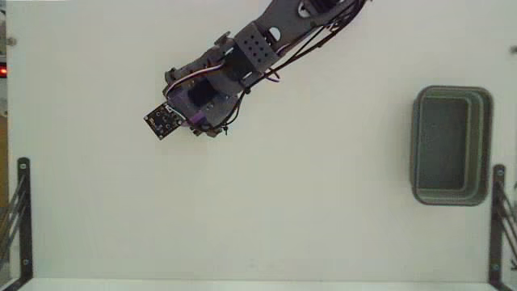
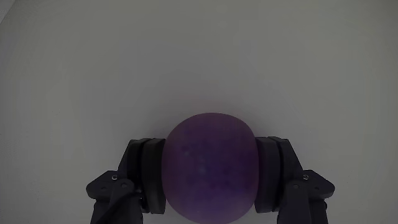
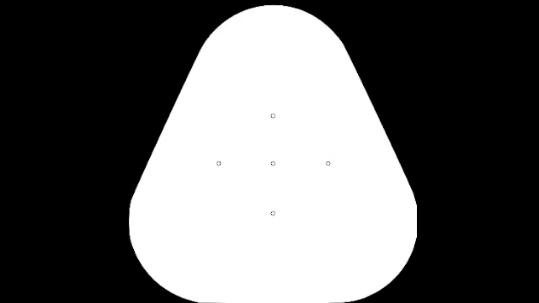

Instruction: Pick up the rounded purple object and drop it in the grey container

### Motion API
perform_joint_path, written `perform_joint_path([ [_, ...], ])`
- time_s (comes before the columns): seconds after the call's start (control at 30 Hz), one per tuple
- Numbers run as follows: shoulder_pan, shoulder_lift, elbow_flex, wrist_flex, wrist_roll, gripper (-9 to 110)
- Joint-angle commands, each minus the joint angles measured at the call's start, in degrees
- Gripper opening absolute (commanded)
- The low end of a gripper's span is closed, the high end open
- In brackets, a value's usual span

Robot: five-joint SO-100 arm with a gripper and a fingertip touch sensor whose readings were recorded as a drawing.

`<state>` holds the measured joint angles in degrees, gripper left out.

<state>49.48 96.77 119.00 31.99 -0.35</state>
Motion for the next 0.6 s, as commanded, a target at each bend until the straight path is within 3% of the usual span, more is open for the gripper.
perform_joint_path([
  [0.0, 0.0, 0.4, 0.6, 0.0, 0.4, 78],
  [0.57, 0.0, 0.4, 0.6, 0.0, 0.4, 74],
])
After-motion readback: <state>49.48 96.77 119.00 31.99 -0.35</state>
